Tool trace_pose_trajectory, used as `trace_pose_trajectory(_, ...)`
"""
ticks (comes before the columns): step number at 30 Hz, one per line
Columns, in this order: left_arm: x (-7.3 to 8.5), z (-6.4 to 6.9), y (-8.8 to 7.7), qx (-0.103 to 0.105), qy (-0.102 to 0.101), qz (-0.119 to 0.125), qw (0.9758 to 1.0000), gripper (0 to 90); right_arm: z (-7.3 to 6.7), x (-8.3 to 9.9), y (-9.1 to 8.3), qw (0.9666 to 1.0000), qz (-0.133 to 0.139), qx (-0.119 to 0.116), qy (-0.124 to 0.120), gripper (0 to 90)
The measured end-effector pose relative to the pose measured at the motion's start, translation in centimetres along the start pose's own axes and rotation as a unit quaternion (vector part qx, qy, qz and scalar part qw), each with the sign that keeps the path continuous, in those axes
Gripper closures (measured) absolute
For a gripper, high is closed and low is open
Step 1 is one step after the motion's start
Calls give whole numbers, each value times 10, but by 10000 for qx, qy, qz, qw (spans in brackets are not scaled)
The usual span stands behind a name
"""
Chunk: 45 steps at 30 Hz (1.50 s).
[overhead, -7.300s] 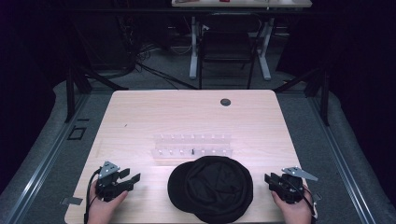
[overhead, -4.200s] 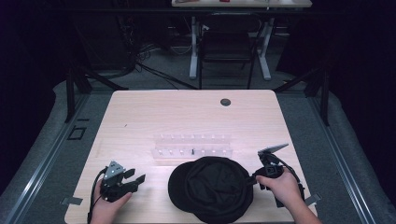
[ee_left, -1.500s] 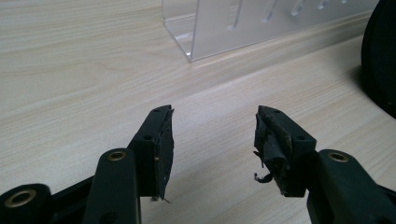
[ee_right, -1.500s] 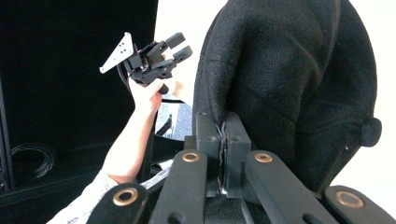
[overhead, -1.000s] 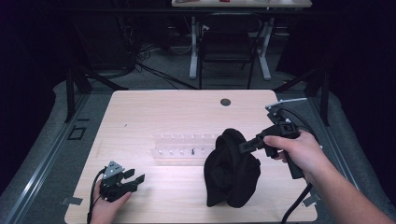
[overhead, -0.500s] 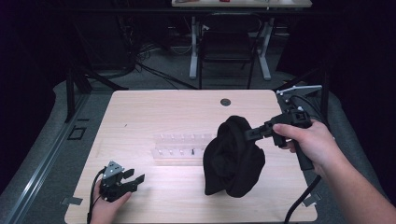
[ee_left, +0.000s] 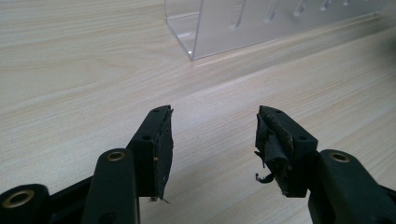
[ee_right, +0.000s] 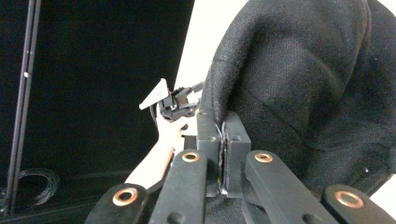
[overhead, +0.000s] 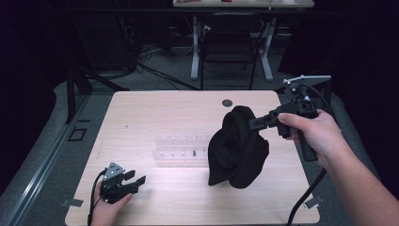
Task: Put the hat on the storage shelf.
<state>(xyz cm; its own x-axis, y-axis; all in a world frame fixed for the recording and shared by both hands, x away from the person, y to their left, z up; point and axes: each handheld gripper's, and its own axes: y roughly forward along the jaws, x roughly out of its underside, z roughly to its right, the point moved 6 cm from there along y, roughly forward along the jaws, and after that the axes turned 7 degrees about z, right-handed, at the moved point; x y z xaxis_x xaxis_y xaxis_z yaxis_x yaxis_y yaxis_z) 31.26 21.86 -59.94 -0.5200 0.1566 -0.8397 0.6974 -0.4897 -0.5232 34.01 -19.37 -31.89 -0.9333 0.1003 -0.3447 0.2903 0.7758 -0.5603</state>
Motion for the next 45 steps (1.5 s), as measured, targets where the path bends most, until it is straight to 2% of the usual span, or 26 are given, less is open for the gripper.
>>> trace_pose_trajectory(25, -1, 0, 0, 6, -9, 39, 10000, 464, 0, -40, 5, 9992, 384, 87, 72, 883)
trace_pose_trajectory(30, -1, 0, 1, 25, -14, 36, 10000, 464, -1, -47, 8, 9988, 481, 24, 78, 882)
trace_pose_trajectory(45, -3, 0, 0, 77, -34, 62, 9999, 464, -7, -62, 40, 9987, 502, -60, 55, 883)
